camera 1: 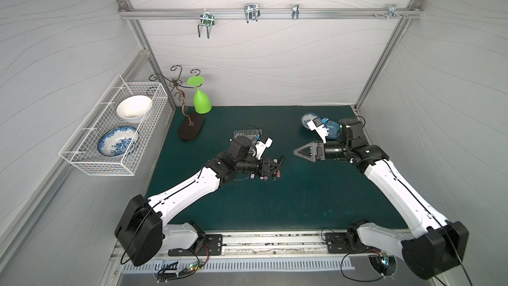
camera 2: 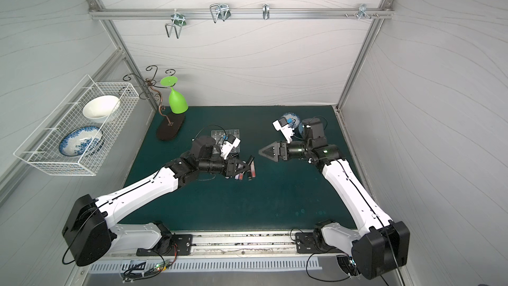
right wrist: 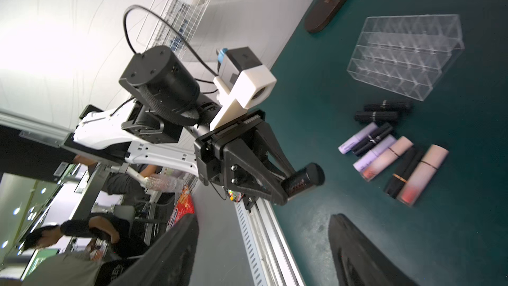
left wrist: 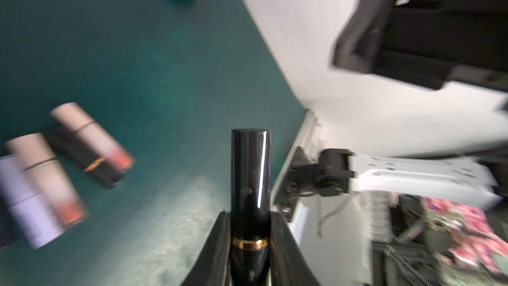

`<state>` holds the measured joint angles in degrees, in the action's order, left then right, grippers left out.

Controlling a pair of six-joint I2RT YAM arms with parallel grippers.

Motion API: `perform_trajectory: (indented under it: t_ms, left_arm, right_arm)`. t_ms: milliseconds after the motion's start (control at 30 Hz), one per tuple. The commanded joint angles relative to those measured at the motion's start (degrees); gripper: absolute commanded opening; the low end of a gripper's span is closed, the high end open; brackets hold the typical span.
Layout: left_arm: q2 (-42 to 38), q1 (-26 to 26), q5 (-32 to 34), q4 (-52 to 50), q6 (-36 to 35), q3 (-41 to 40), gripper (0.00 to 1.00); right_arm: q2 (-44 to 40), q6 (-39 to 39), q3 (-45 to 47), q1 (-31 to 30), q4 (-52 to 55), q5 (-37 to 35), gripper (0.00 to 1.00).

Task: Arrange the lipsticks in the organizer
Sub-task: Pick up the lipstick at the center of the board.

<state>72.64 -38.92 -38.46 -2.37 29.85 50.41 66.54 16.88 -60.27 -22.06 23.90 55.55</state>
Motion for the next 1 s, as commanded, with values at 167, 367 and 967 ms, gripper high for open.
perform_trajectory:
  t_ms: [167, 367, 967]
  left_arm:
    - [-3.27, 0.68, -10.23, 10.93, 4.08, -0.40, 0.12]
    - [-4.09, 0.94, -11.05, 11.34, 4.52, -0.49, 0.12]
    - [-5.38, 2.62, -10.43, 11.56, 5.39, -1.19, 0.11]
  right_arm:
    - [3.22, 0.60, -0.02, -4.21, -6.28, 0.43, 0.70]
    - [2.92, 2.70, 0.50, -4.39, -9.35, 1.93, 0.62]
    - [2.09, -0.56, 0.50, -5.57, -6.62, 4.93, 0.54]
